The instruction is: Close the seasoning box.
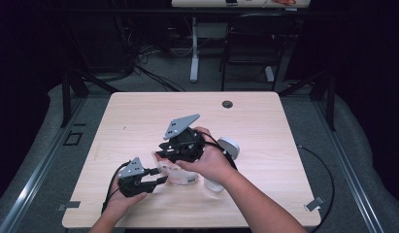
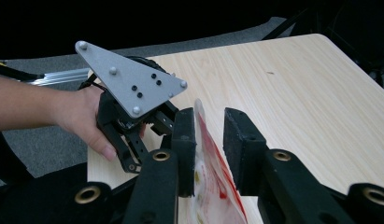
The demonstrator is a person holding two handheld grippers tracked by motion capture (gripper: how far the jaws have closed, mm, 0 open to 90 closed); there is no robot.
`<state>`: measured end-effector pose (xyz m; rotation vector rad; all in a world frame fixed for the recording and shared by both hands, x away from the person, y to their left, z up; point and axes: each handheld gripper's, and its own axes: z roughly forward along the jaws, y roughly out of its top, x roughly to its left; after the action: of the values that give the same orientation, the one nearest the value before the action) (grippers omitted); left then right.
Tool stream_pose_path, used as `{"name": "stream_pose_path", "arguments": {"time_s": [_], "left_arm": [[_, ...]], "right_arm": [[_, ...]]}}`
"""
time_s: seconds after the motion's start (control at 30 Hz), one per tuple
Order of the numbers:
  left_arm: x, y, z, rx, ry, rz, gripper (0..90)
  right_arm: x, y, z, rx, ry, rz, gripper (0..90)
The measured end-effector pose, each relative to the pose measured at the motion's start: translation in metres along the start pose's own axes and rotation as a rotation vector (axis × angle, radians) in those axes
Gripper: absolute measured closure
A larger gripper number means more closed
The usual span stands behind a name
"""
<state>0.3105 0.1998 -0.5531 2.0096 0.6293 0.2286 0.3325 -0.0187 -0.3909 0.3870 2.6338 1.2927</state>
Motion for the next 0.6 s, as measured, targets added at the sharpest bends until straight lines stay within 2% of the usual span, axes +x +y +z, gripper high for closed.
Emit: {"name": "stream_pose_path", "arguments": {"time_s": [0.27, 0.53, 0.6], "left_arm": [[0.001, 0.000, -0.001, 0.006, 0.007, 0.005, 57.4], [0.000, -0.001, 0.001, 0.007, 0.005, 0.003, 57.3], [0.000, -0.001, 0.001, 0.007, 0.004, 0.002, 57.2]], "right_arm": [[0.005, 0.006, 0.015, 0.041, -0.006, -0.029, 78.0], [0.004, 0.005, 0.022, 0.077, -0.024, -0.036, 81.1], [0.003, 0.005, 0.023, 0.077, -0.017, -0.034, 82.9]]}}
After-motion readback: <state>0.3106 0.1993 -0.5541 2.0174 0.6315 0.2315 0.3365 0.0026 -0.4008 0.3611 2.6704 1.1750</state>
